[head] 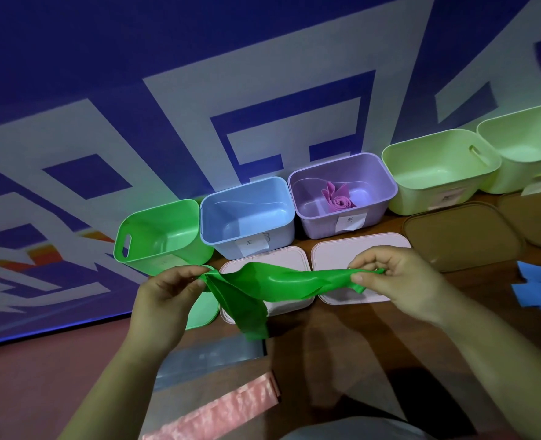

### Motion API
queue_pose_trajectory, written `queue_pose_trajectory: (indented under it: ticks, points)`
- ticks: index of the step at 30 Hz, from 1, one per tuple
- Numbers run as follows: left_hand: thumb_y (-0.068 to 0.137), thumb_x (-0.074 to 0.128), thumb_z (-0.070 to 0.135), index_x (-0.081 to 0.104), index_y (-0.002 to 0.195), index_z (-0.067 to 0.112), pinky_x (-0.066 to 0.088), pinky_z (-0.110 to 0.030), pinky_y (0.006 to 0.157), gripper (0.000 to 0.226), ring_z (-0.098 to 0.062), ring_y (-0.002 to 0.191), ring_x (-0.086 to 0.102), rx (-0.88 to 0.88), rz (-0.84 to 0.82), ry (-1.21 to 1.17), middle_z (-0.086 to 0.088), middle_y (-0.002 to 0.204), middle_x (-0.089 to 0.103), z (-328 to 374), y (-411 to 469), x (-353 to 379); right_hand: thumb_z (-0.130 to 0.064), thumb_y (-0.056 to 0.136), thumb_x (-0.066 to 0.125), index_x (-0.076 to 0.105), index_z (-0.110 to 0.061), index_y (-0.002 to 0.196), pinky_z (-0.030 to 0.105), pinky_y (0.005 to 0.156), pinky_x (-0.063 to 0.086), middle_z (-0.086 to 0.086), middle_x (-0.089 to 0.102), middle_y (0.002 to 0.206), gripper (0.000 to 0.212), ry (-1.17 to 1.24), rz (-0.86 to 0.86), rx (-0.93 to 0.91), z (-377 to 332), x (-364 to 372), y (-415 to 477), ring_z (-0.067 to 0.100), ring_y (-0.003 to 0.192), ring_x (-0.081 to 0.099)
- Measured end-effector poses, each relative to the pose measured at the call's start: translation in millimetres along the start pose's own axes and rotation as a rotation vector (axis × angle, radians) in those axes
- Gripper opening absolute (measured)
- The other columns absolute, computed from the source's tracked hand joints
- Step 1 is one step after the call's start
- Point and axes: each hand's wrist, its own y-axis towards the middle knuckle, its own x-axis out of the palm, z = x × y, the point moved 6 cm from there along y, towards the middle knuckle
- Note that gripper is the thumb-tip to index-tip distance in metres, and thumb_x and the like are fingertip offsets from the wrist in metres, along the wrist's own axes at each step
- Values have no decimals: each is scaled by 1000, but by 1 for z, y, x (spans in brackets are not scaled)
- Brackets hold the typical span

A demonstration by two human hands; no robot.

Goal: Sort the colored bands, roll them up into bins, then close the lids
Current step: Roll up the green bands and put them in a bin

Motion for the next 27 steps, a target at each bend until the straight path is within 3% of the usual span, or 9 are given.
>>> queue_pose_trajectory:
  ticks: [3,7,10,12,17,21,24,27]
  points:
    - [86,66,-9,74,87,13,53,-10,70,24,-4,74,70,11,-8,9,4,80,77,1,-1,1,-1,90,65,70,-15,93,14,53,45,0,66,73,16,-99,2,-3,-1,-1,0,10,52,61]
    - [86,65,-10,74,88,9,52,-9,70,21,-4,72,69,16,-11,17,1,81,77,1,-2,4,-2,94,59,68,-21,90,15,58,46,-9,63,66,22,-126,-6,32,5,1,3,2,56,56]
    - [86,65,-10,74,92,3,52,-10,70,17,-6,74,70,14,-13,19,0,81,77,-1,-1,5,-15,80,78,68,-27,86,26,58,41,-4,61,71,18,-84,-40,46,10,4,0,9,59,49]
    - [86,65,-11,74,93,2,51,-9,69,17,-2,72,70,3,-10,18,3,81,77,-2,0,5,-28,64,85,65,-30,87,28,54,36,3,58,70,30,-91,-46,52,12,6,-2,12,57,44]
    - [86,65,-12,74,91,2,51,-8,68,17,0,71,69,-4,-1,28,7,79,77,-6,0,5,-8,78,79,57,-29,85,24,54,37,-4,63,71,31,-122,77,0,12,0,0,9,55,46]
    - [85,66,-11,74,92,1,50,-8,68,16,0,72,69,-5,1,27,6,80,77,-7,0,5,-7,77,80,63,-23,82,27,53,38,-3,59,61,24,-129,94,19,11,-2,-2,9,49,47]
    - [85,66,-11,74,92,1,51,-9,69,17,-2,73,70,-14,6,16,4,81,78,-9,1,4,5,73,81,69,-11,82,18,56,46,0,62,90,22,-25,68,-14,4,0,-3,5,54,58]
    - [85,65,-12,74,91,2,52,-10,70,18,-3,74,70,-25,7,7,3,81,78,-9,2,3,9,69,81,75,-14,77,18,67,53,-9,63,92,26,20,-4,-25,4,-2,-3,7,67,63]
